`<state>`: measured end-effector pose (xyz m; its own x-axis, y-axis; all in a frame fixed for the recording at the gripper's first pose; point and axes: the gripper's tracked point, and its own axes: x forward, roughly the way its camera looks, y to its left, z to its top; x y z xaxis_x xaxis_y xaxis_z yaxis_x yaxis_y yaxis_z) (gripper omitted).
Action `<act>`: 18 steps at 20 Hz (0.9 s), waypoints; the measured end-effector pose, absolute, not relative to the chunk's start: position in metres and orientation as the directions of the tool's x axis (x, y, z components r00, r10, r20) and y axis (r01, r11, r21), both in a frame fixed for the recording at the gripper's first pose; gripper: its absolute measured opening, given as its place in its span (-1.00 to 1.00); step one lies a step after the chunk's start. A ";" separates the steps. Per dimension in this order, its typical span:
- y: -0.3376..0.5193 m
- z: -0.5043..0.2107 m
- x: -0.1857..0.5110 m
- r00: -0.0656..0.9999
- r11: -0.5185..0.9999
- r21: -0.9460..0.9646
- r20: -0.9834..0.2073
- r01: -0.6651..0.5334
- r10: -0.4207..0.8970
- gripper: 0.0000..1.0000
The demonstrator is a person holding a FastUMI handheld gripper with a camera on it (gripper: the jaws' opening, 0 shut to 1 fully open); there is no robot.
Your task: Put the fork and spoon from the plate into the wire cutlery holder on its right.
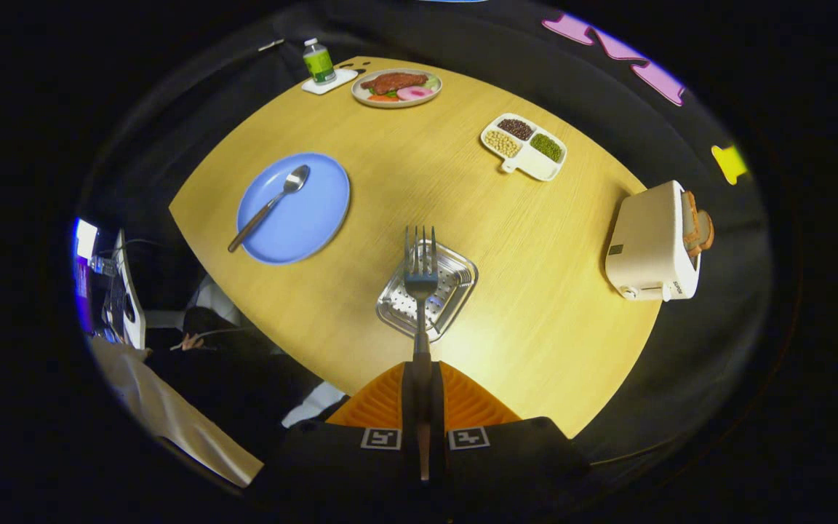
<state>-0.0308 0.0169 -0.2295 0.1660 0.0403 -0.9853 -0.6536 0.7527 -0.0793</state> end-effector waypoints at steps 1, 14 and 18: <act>0.014 -0.232 -0.031 0.140 0.738 -0.078 -0.990 -0.671 0.022 -0.82; 0.003 -0.276 -0.014 -0.117 0.677 -0.053 -0.972 -0.734 -0.203 -0.81; 0.006 -0.287 -0.007 -0.161 0.680 -0.042 -0.959 -0.732 -0.232 -0.77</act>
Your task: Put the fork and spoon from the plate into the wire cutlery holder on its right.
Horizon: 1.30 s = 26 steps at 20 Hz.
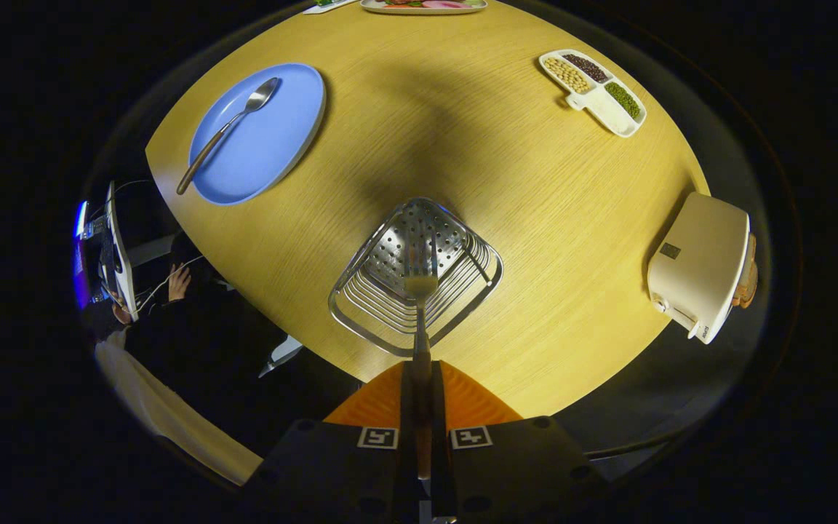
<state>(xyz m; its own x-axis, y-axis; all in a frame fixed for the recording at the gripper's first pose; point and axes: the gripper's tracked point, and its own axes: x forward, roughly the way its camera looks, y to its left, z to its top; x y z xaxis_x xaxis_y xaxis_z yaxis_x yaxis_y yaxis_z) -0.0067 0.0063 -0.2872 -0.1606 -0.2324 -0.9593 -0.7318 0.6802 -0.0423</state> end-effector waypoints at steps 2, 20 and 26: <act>0.007 -0.291 -0.004 -0.159 0.685 -0.048 -0.959 -0.727 -0.235 -0.75; 0.062 -0.204 0.017 0.183 0.815 -0.016 -0.977 -0.579 0.110 0.96; 0.090 -0.164 0.012 0.394 0.896 0.020 -0.894 -0.444 0.215 0.99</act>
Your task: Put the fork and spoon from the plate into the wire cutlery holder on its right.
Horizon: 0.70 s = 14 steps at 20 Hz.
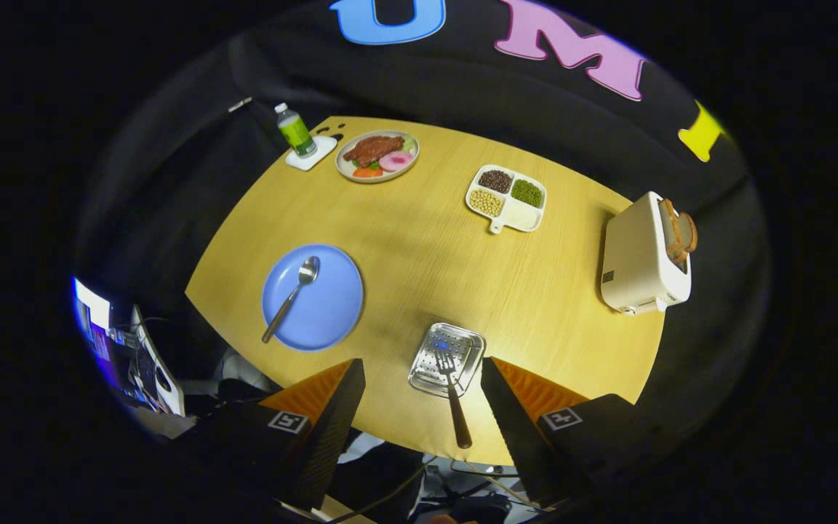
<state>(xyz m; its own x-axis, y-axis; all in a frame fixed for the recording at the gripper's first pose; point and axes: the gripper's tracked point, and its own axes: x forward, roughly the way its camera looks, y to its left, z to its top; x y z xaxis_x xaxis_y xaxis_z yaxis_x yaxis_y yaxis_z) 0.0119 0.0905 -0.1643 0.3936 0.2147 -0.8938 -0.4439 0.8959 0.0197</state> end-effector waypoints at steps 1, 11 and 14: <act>0.096 -0.160 0.011 0.421 0.905 0.031 -0.878 -0.423 0.227 1.00; 0.201 -0.173 0.005 0.565 0.911 0.129 -0.748 -0.391 0.348 1.00; 0.240 -0.208 -0.001 0.527 0.907 0.168 -0.767 -0.387 0.367 1.00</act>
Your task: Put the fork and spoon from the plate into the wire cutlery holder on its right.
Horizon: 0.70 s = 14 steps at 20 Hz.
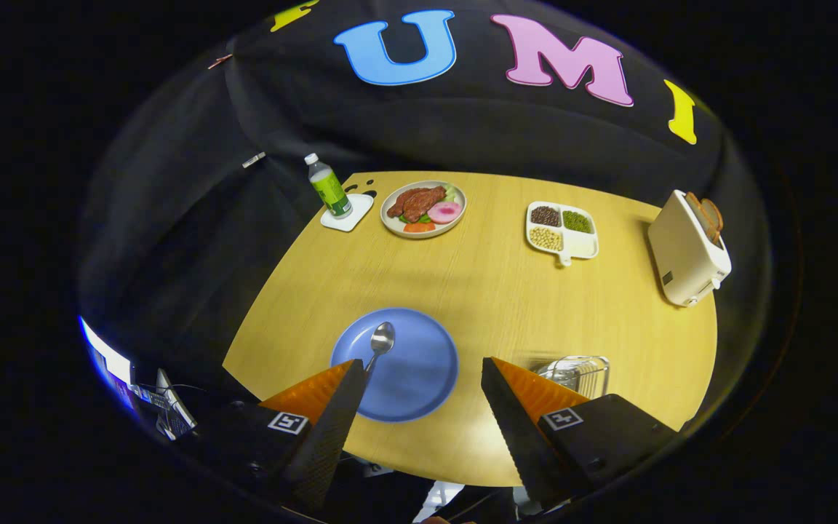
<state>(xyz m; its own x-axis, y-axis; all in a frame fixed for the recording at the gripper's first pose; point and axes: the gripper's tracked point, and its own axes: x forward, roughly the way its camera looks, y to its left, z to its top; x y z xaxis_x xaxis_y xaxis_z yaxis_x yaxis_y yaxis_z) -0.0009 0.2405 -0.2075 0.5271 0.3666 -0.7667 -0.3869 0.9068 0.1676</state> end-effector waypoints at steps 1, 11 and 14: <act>0.252 -0.219 -0.003 0.512 0.904 0.177 -0.775 -0.388 0.371 1.00; 0.309 -0.326 -0.026 0.375 0.910 0.172 -0.870 -0.378 0.320 0.97; 0.314 -0.351 -0.032 0.340 0.918 0.166 -0.893 -0.360 0.295 0.87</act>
<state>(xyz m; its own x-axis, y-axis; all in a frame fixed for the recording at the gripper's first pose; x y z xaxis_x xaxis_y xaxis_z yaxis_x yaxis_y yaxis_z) -0.0321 0.3145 -0.3506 0.3401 0.2947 -0.8930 -0.3599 0.9181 0.1660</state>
